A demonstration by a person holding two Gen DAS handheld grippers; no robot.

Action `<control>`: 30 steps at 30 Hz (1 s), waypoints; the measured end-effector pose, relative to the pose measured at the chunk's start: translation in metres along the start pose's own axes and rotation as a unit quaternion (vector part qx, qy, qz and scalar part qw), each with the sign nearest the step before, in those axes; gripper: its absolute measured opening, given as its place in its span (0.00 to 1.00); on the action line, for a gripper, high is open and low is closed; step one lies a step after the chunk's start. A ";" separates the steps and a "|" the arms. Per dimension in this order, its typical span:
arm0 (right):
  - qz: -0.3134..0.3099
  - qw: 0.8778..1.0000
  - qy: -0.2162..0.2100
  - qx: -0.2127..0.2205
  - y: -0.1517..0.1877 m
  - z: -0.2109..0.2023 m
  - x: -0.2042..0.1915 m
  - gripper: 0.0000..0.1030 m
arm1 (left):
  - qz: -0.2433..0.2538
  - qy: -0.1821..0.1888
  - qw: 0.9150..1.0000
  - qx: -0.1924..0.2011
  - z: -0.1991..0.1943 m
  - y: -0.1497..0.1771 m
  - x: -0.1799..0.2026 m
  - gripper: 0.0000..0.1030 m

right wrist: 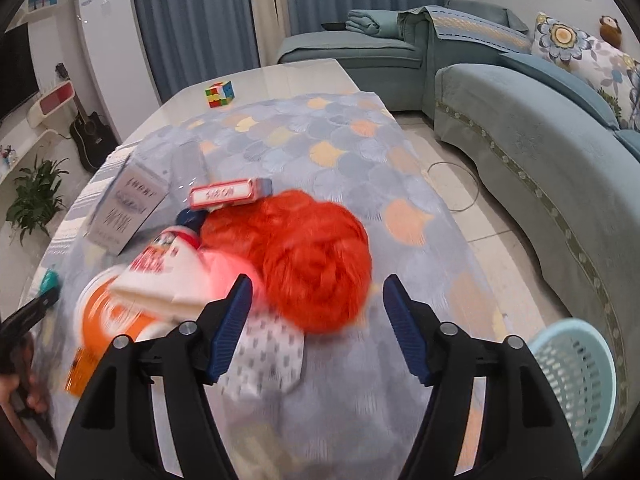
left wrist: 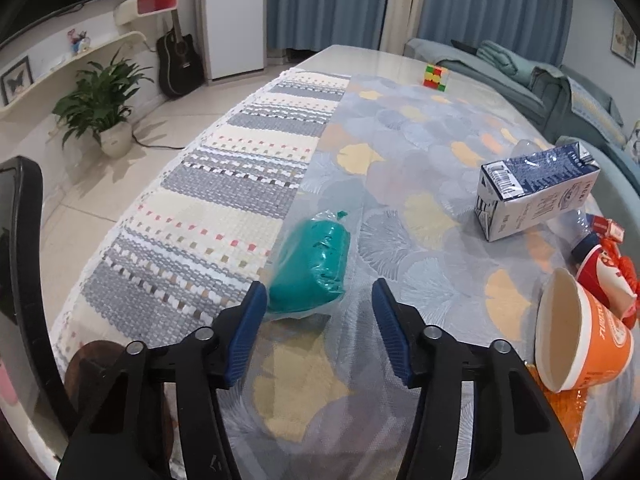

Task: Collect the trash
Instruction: 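Grasp the red plastic bag with the right tool while the left tool grasps the teal packet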

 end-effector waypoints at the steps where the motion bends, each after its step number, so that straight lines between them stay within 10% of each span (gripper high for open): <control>1: 0.001 1.000 0.004 -0.002 -0.002 0.005 0.001 0.65 | -0.002 0.004 1.000 0.002 0.001 0.000 -0.001 0.44; 14: 0.006 0.999 0.021 -0.045 -0.007 0.067 0.000 0.66 | -0.014 0.029 0.999 0.021 -0.002 -0.005 -0.001 0.34; 23: 0.019 0.999 0.021 -0.033 -0.006 0.061 0.006 0.32 | 0.023 0.055 0.997 0.039 -0.013 -0.007 0.024 0.34; 30: 0.038 0.999 0.009 0.006 -0.004 0.020 0.014 0.27 | 0.040 0.088 0.994 0.059 -0.039 -0.012 0.049 0.34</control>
Point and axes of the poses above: each gripper's, at about its wrist camera, not at the fingertips, and z roughly the way its jaws point, x to its right, y to its underside, the point moved 7 cm from there along z, roughly the way its jaws point
